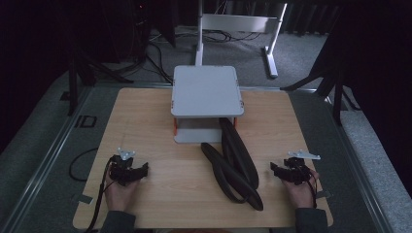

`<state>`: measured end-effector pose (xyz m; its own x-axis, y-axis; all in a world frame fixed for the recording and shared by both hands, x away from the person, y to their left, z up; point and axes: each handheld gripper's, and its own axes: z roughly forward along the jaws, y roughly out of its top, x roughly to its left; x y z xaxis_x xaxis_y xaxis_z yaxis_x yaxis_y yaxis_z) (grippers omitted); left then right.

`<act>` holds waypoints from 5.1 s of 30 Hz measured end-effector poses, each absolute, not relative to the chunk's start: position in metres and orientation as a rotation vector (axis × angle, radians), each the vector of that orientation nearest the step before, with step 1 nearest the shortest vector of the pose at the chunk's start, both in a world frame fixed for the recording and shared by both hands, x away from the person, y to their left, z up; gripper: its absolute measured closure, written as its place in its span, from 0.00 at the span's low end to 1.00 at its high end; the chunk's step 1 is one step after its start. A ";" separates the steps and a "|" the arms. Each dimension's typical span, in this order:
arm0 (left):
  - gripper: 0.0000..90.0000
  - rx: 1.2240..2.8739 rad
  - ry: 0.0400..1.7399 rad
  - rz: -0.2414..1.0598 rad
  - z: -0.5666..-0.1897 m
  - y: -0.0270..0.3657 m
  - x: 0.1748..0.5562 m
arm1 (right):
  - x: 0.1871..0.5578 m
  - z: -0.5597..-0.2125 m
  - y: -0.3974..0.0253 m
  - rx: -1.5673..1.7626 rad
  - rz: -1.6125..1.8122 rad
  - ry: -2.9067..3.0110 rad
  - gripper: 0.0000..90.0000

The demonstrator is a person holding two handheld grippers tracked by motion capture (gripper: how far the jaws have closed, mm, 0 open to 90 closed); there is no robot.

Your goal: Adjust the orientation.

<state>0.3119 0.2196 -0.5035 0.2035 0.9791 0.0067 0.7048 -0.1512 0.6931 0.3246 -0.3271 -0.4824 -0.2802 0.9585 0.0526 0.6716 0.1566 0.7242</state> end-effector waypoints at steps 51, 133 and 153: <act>0.39 1.927 1.395 0.694 -0.492 0.206 0.297 | 0.333 -0.426 -0.273 1.176 0.981 2.248 0.75; 0.40 1.996 1.062 0.659 -0.439 0.192 0.256 | 0.304 -0.381 -0.362 1.117 1.271 2.150 0.78; 0.40 2.032 1.024 0.647 -0.441 0.180 0.260 | 0.319 -0.383 -0.347 1.087 1.372 2.200 0.78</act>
